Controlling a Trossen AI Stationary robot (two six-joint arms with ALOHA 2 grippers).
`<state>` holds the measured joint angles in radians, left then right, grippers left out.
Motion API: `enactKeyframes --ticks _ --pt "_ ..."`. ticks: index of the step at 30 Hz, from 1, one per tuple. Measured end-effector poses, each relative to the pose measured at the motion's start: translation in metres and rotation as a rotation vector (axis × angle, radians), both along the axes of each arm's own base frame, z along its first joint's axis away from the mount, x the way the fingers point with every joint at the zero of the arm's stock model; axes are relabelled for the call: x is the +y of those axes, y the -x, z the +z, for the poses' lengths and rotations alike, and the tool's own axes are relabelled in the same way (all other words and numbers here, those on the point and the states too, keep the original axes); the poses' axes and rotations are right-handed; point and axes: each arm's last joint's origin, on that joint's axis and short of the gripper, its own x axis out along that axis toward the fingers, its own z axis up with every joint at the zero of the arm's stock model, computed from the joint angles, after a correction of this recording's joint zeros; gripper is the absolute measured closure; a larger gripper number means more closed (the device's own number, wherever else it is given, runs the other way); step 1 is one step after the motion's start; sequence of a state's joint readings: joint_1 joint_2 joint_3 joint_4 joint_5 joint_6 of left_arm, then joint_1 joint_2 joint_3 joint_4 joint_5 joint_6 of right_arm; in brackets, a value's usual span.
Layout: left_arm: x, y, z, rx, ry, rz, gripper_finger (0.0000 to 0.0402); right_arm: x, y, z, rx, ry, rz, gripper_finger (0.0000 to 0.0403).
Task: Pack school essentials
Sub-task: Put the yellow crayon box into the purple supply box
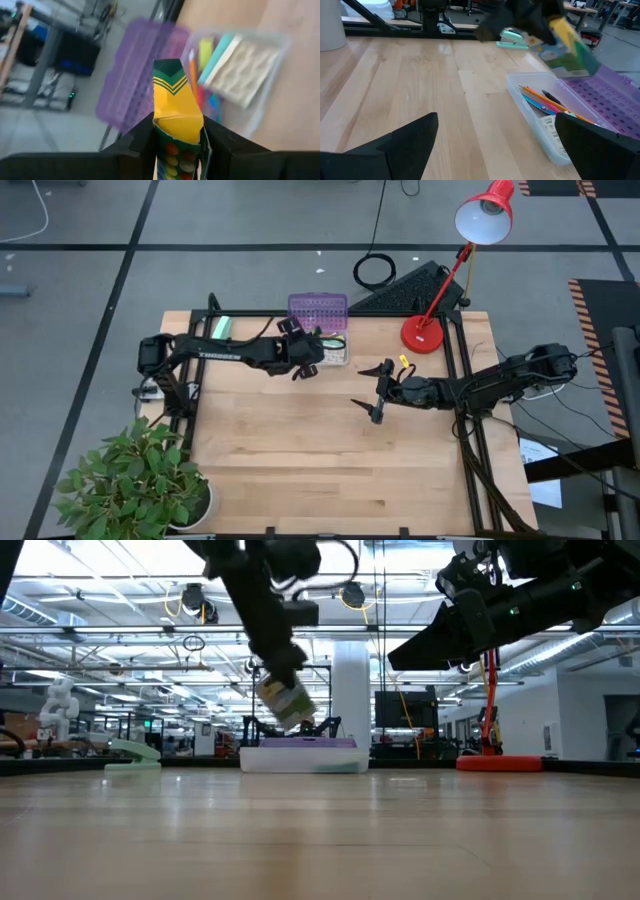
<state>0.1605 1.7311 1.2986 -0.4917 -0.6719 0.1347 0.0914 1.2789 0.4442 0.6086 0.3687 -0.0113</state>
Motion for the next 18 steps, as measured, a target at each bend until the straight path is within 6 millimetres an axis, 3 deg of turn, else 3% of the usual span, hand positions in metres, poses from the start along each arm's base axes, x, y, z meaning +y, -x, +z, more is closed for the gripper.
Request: enactKeyframes --ticks 9,18 --pt "0.008 -0.008 -0.038 0.156 -0.102 0.102 0.0280 0.000 0.000 0.000 -0.001 -0.003 -0.001 0.0007" --pt "0.009 -0.013 -0.061 0.212 -0.116 0.125 0.0280 0.000 0.000 -0.001 0.007 -0.002 0.000 0.0007"
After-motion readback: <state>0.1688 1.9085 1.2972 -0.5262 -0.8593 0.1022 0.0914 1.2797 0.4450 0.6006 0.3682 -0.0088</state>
